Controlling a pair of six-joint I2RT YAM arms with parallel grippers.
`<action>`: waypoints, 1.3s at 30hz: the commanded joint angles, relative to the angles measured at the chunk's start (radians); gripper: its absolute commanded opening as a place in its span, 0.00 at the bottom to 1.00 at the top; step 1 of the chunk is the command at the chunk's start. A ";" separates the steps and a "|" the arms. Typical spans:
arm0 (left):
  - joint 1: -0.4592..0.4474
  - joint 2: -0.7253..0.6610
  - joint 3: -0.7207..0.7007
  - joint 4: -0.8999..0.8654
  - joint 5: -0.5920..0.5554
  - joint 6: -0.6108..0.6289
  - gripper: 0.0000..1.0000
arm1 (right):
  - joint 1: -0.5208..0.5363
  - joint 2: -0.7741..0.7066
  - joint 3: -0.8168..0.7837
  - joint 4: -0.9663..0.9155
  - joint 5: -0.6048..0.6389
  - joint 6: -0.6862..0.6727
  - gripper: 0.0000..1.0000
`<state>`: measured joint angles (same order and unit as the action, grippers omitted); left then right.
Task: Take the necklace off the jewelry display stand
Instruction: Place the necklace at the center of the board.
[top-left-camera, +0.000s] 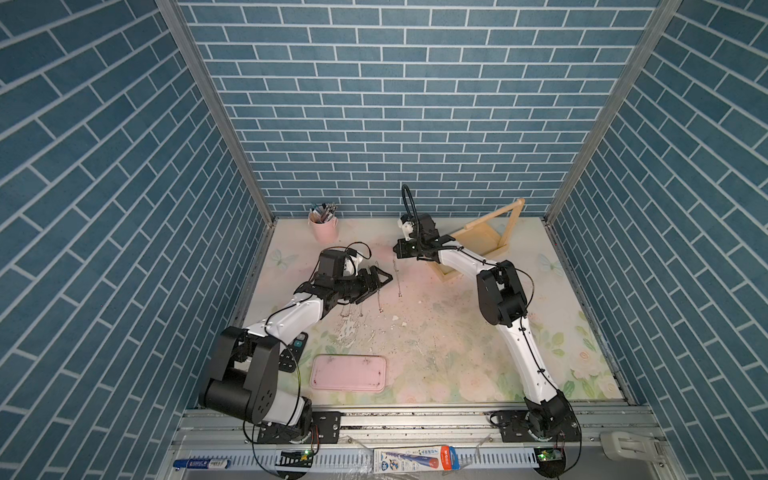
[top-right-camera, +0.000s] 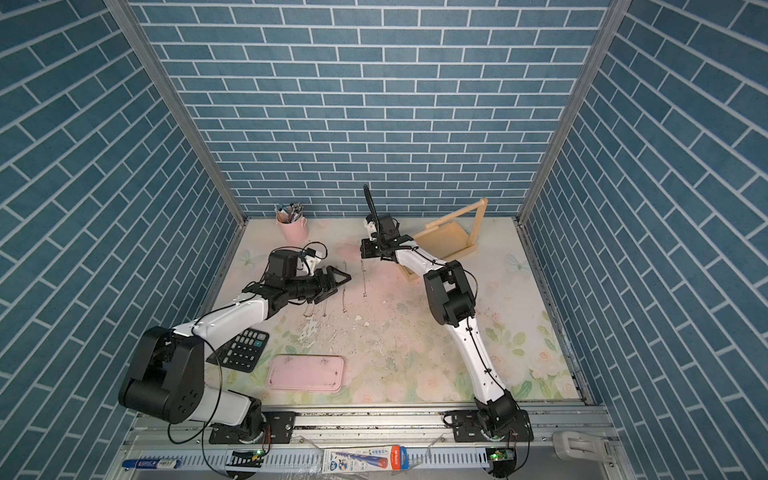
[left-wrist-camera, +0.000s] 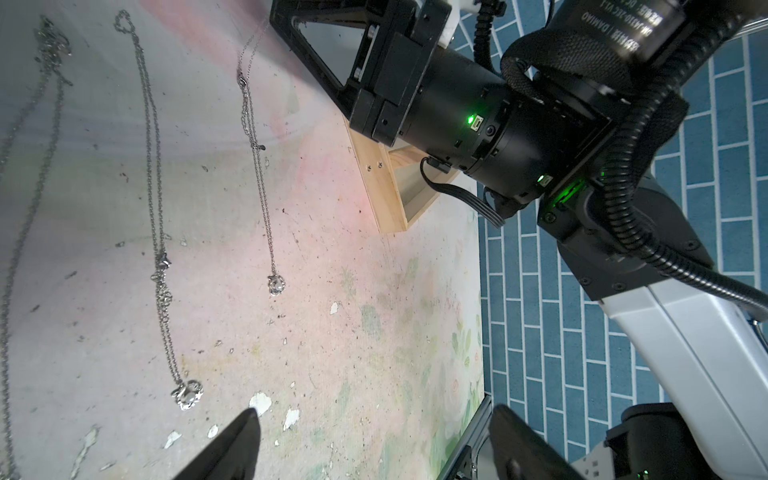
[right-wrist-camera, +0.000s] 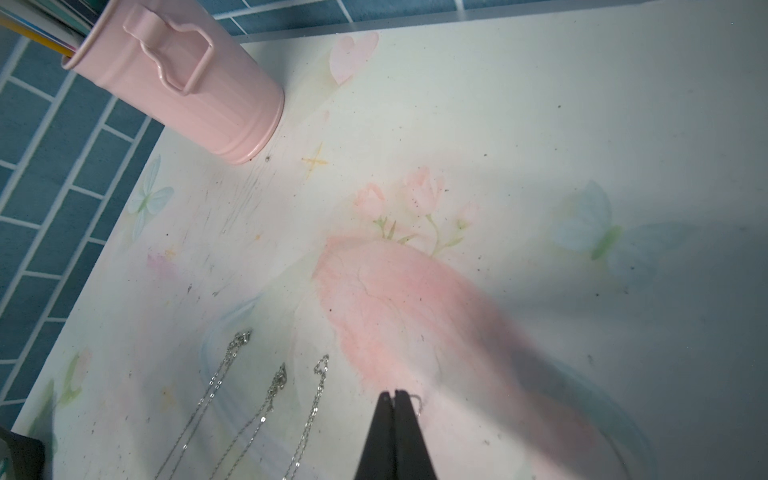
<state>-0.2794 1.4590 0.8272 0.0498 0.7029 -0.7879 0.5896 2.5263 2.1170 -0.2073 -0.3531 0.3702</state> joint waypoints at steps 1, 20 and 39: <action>0.012 0.013 -0.002 0.018 0.017 0.015 0.91 | -0.002 0.031 0.042 -0.021 -0.014 0.026 0.00; 0.026 0.021 -0.005 0.022 0.037 0.015 0.99 | -0.005 0.103 0.127 -0.050 -0.035 0.053 0.03; 0.039 0.026 -0.005 0.022 0.062 0.015 0.99 | -0.005 0.138 0.179 -0.066 -0.038 0.058 0.17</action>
<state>-0.2485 1.4723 0.8272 0.0509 0.7532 -0.7883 0.5880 2.6411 2.2642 -0.2630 -0.3763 0.4156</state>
